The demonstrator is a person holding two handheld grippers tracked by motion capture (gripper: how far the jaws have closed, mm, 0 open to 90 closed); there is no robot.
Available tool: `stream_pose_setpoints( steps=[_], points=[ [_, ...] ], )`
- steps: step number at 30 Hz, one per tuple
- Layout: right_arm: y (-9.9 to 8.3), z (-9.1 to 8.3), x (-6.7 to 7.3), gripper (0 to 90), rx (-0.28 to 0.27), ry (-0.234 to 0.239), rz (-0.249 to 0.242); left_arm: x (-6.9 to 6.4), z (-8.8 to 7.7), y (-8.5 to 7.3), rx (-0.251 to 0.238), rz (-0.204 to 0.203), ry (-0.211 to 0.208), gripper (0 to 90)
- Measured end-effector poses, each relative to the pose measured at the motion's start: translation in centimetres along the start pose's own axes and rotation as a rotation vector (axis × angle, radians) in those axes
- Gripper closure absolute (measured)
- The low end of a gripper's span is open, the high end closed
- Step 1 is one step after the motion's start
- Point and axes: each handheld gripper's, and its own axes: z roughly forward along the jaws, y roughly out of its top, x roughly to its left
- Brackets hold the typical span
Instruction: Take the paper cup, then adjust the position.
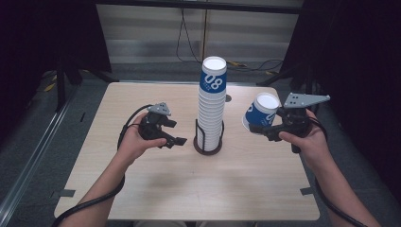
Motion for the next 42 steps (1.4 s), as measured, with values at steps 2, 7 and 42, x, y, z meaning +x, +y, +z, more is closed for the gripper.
stream_pose_setpoints(
  steps=[2,7,42],
  points=[
    [-0.2,0.1,0.2,21.0,0.009,0.005,-0.005,0.0,0.0,0.0,0.001,0.003,-0.001,15.6],
    [-0.7,0.3,0.6,20.9,0.021,0.014,-0.016,-0.1,0.0,-0.2,0.006,0.005,-0.001,15.7],
    [-3.9,3.2,2.8,21.1,0.095,0.111,-0.047,-1.3,0.7,-2.2,0.042,0.027,-0.027,15.7]
  ],
)
